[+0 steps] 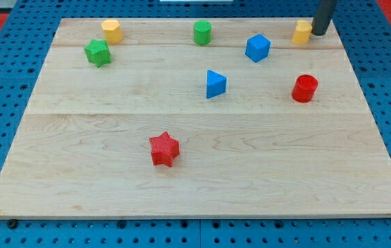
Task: Slide the blue cube closer to green circle
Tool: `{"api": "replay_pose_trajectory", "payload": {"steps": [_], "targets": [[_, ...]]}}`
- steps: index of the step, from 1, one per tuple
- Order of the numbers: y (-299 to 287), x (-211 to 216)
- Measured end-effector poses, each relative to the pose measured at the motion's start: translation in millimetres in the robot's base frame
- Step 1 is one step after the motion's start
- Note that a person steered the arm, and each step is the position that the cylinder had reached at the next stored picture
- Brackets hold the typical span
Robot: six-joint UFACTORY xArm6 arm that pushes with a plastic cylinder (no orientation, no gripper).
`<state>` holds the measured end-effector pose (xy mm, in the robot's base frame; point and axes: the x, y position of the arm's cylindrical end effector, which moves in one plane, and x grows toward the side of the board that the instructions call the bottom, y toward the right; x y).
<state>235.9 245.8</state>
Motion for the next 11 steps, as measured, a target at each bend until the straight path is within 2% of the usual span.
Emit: {"api": "replay_pose_trajectory", "payload": {"steps": [1, 3, 5, 7, 9, 10, 11], "targets": [[4, -1], [4, 42], [-46, 58], [-117, 47], [-140, 46], [-195, 52], [-195, 72]]}}
